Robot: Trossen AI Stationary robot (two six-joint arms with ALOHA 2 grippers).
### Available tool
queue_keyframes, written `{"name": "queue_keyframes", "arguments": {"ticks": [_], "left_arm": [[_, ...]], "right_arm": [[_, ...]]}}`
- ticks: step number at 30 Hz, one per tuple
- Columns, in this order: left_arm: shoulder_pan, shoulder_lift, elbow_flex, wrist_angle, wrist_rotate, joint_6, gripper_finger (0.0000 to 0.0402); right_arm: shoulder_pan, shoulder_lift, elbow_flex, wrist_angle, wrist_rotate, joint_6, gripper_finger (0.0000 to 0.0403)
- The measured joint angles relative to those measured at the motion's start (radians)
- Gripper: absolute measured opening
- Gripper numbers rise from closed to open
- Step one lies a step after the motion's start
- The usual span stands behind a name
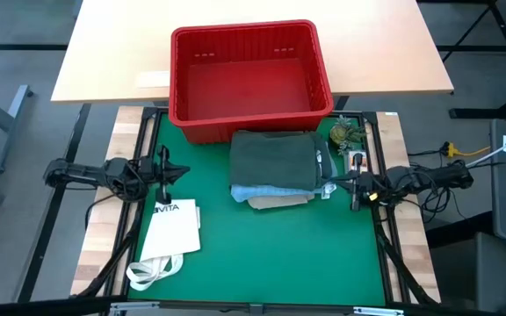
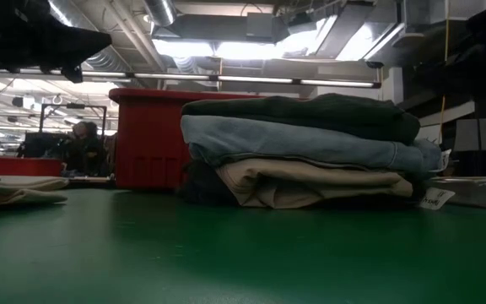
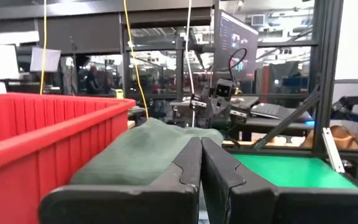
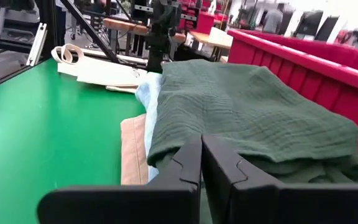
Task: Fold laundry
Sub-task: Return to Home Position
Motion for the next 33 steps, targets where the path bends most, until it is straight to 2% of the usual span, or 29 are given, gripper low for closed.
{"name": "queue_keyframes", "arguments": {"ticks": [6,15,19,27,33], "left_arm": [[0.099,0.0,0.0,0.0,0.096,0.027,0.0],[0.231,0.001,0.0,-0.05,0.25,-0.036,0.0],[0.251,0.001,0.0,-0.116,0.26,-0.067,0.0],[0.25,0.002,0.001,-0.216,0.271,-0.072,0.0],[0.25,0.003,0.001,-0.215,0.302,-0.072,0.0]], "right_arm": [[0.0,0.002,-0.059,0.119,-0.011,-0.054,0.0012],[0.0,0.003,-0.059,0.137,0.003,-0.183,0.0012],[0.0,0.003,-0.058,0.11,0.037,-0.214,0.0012],[0.0,0.004,-0.058,0.108,0.028,-0.253,0.0012],[0.0,0.006,-0.058,0.106,0.027,-0.253,0.0012]]}}
